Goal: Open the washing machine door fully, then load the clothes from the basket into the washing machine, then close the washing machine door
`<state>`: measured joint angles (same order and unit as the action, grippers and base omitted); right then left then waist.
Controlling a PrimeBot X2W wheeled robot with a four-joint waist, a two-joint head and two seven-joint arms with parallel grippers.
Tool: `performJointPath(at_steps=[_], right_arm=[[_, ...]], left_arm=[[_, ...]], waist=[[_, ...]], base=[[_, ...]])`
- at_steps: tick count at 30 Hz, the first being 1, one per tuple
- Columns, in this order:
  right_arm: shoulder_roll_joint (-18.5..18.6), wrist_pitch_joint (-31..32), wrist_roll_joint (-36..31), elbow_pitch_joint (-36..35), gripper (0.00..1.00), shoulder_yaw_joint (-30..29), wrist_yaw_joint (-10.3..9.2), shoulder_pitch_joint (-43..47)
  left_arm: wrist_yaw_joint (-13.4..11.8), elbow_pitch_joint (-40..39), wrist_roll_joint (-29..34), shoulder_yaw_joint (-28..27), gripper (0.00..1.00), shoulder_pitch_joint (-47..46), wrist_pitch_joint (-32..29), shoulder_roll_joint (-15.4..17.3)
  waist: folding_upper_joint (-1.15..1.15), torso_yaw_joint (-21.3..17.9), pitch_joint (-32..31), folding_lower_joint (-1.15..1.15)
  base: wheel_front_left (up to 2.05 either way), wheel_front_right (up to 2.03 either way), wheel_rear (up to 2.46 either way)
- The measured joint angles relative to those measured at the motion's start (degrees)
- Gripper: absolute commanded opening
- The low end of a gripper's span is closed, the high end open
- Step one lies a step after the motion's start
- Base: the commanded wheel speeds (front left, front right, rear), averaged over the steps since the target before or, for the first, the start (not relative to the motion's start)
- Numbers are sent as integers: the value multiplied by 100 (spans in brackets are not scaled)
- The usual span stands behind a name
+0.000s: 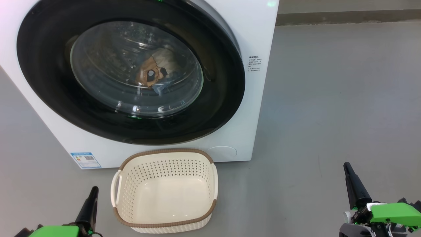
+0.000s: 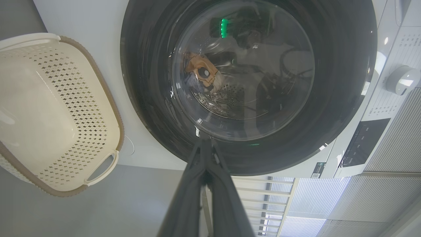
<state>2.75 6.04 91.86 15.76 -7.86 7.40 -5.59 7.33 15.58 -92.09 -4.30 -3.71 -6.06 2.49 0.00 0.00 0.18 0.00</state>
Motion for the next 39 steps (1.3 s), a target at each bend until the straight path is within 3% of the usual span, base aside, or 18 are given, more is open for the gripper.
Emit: performJointPath(at_steps=[39], right_arm=[[-4, 0, 0, 0, 0, -3, 0, 0]], left_arm=[[0, 0, 0, -10, 0, 0, -7, -12]], waist=[[0, 0, 0, 0]], base=[[0, 0, 0]])
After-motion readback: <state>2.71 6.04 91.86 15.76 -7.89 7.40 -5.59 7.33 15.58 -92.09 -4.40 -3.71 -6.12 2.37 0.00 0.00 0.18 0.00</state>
